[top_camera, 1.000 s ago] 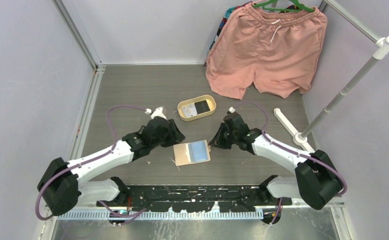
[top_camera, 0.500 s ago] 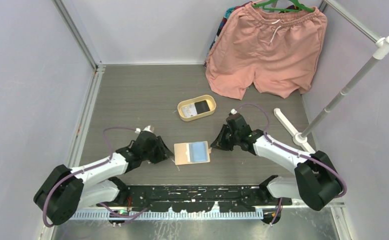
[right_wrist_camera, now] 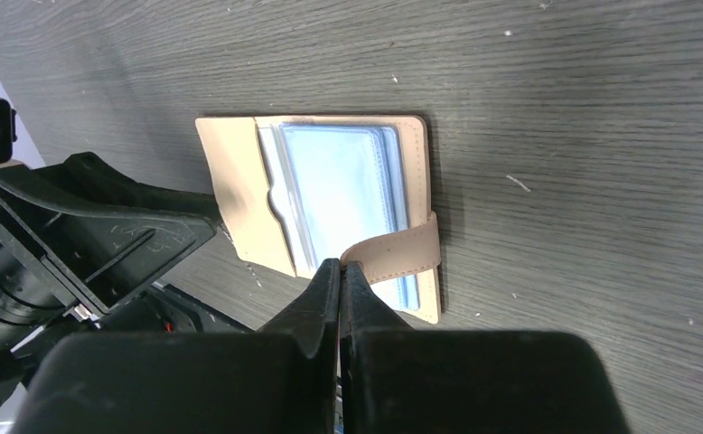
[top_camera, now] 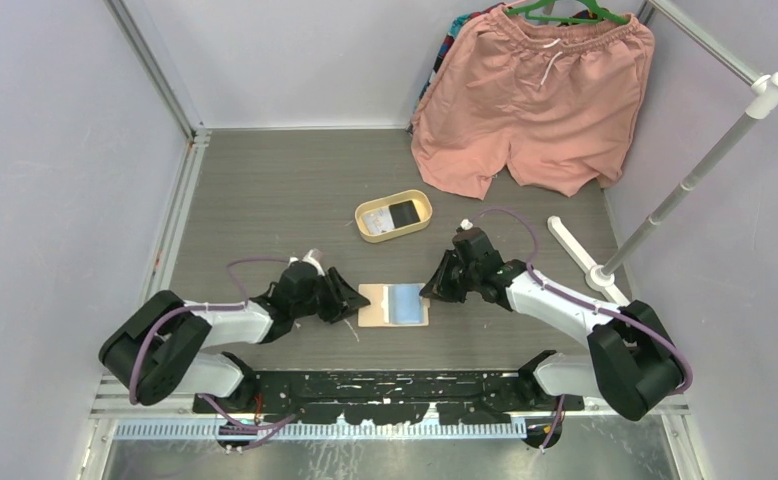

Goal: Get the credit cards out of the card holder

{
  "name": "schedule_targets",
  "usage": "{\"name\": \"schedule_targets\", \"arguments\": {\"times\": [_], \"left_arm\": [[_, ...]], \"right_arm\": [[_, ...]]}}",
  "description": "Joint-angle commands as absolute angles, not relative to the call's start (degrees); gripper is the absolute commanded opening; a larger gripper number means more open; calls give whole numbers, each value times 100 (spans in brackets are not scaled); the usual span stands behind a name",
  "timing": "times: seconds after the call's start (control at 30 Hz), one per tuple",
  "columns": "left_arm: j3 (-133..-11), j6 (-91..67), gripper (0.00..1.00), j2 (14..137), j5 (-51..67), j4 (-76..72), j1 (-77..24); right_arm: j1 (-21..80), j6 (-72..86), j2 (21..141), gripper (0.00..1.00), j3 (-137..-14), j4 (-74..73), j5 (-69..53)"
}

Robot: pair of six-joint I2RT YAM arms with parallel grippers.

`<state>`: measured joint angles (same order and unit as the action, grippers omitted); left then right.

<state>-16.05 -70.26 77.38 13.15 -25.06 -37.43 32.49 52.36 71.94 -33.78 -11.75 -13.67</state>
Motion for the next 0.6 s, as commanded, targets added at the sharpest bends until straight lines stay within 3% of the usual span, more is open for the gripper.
{"name": "schedule_targets", "arguments": {"times": [0.0,0.23,0.57], "left_arm": [[-2097,-6858,42,7423,1500,-2348,-3811],[-2595,-6784,44,6912,1392,-1880,-3942],[-2615,-7077,43,8010,1303,-2971,-4474]], "right_arm": [[3236,5217,7156,1,-3310,-943,-1437],[3235,5270,7237,1,-3243,-784,-1471],[3234,5335,7142,1,-3114,-723,-1444]]}}
